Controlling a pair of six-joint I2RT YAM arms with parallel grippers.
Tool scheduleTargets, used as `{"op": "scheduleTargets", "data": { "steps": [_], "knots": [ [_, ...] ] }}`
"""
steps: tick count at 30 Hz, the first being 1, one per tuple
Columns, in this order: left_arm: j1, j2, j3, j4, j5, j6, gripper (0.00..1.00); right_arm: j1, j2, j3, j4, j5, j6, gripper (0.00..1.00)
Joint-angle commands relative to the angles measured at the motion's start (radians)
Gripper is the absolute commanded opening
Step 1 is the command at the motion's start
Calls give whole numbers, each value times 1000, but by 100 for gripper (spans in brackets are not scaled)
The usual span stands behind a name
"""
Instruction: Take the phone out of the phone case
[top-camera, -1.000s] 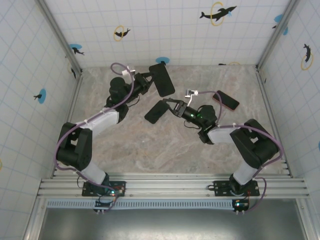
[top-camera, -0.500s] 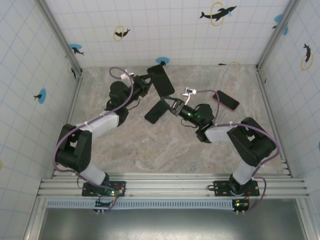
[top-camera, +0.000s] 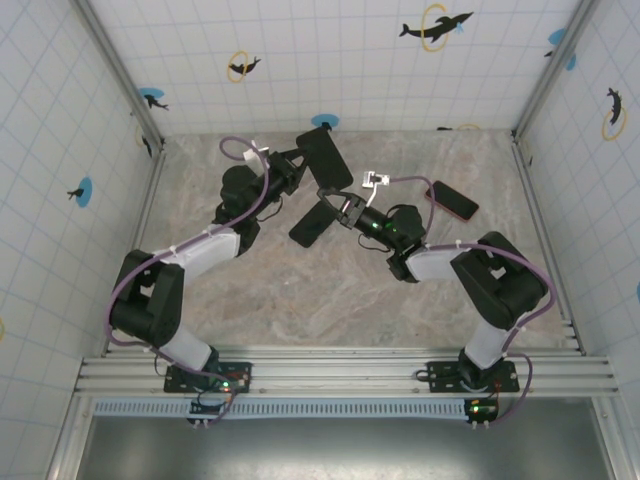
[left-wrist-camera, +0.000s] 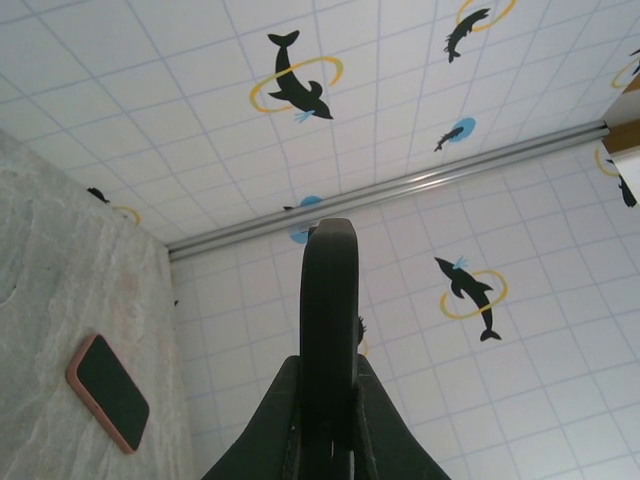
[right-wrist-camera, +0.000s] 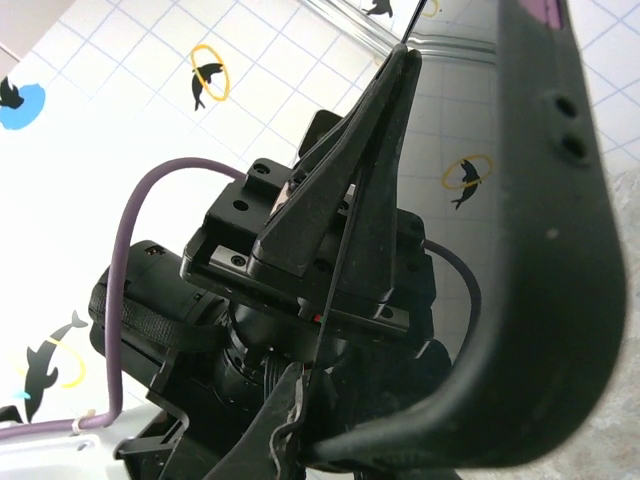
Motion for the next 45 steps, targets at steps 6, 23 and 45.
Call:
{"op": "scheduleTargets", "data": {
  "steps": [6,23,45],
  "knots": [
    [-14,-68,9,46,32,-60,0,-3,-97,-26,-234,102,-325,8],
    [-32,-86,39,39,108,-62,0,-61,-178,-48,-344,130,-444,5],
    [76,-36,292,-372,563,652,0,-247,-320,76,-917,-550,-964,62]
  ]
}}
